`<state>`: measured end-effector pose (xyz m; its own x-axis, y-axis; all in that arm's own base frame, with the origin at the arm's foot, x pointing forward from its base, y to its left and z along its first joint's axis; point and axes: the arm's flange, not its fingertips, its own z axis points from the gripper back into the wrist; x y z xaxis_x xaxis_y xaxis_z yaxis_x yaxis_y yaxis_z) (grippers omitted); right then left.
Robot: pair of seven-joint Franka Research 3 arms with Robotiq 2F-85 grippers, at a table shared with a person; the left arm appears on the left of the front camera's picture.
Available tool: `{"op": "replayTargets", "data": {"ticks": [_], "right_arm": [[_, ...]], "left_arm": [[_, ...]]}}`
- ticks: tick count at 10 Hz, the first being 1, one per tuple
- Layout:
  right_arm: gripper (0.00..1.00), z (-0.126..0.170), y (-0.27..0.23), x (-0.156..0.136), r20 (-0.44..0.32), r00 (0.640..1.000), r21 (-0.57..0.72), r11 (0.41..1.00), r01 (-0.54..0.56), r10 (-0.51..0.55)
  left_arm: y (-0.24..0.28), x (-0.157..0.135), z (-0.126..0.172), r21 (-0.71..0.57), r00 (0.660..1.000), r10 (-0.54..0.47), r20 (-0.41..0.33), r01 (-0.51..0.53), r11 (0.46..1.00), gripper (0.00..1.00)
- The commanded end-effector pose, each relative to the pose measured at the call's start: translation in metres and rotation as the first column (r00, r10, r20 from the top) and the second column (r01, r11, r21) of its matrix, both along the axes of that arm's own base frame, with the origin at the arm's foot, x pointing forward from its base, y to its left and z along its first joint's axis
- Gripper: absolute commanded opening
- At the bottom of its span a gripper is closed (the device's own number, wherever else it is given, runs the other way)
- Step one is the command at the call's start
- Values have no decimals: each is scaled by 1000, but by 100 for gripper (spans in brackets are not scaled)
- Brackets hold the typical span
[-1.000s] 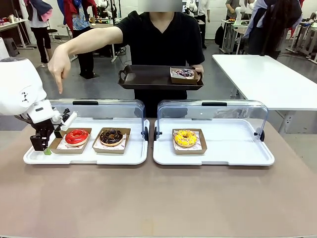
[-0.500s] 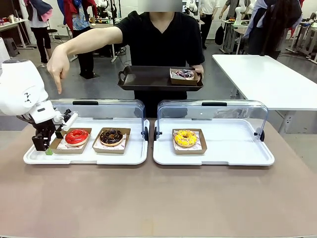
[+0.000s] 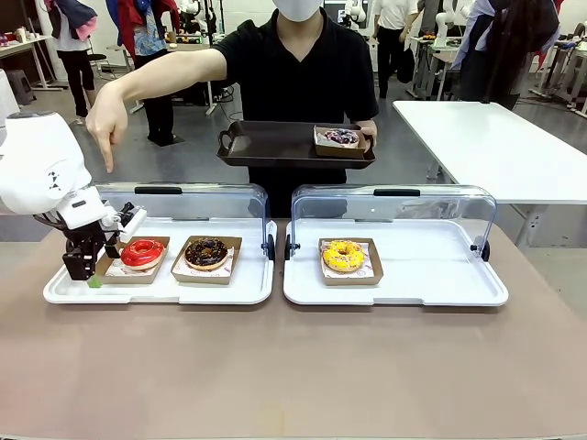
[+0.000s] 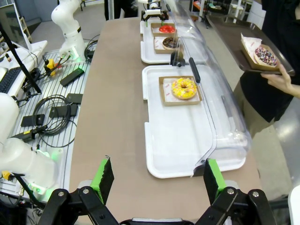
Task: Provide the desired donut to the person.
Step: Pick up and lift the Paper togo box containing the Donut pointed at by the person.
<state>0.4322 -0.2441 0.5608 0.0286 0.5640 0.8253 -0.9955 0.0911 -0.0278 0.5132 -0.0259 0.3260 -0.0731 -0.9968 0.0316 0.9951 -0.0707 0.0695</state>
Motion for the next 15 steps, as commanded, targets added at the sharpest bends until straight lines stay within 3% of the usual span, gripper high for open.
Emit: {"op": "replayTargets", "data": {"ticks": [1,3,4,11,13,15], "right_arm": [[100,-1,1,-2,-7,1000,-12,1000,-9,9],[100,-1,1,-2,-7,1000,-12,1000,-9,9],[100,-1,1,-2,-7,1000,-12,1000,-9,9],[100,-1,1,-2,-7,1000,-12,1000,-9,9],[100,-1,1,-2,-7,1000,-12,1000,-9,9],[100,-1,1,-2,-7,1000,-12,1000,-9,9]], "left_arm": [[3,3,-4,-18,1000,-31,0,31,999,62],[4,6,-2,-14,999,-40,-3,40,999,8],[3,3,-3,-17,999,-38,1,38,999,0],[1,1,2,-12,998,-57,-11,57,998,0],[-4,-15,15,14,997,-78,-25,78,997,0],[-22,-47,55,78,987,-109,-118,118,990,0]]}}
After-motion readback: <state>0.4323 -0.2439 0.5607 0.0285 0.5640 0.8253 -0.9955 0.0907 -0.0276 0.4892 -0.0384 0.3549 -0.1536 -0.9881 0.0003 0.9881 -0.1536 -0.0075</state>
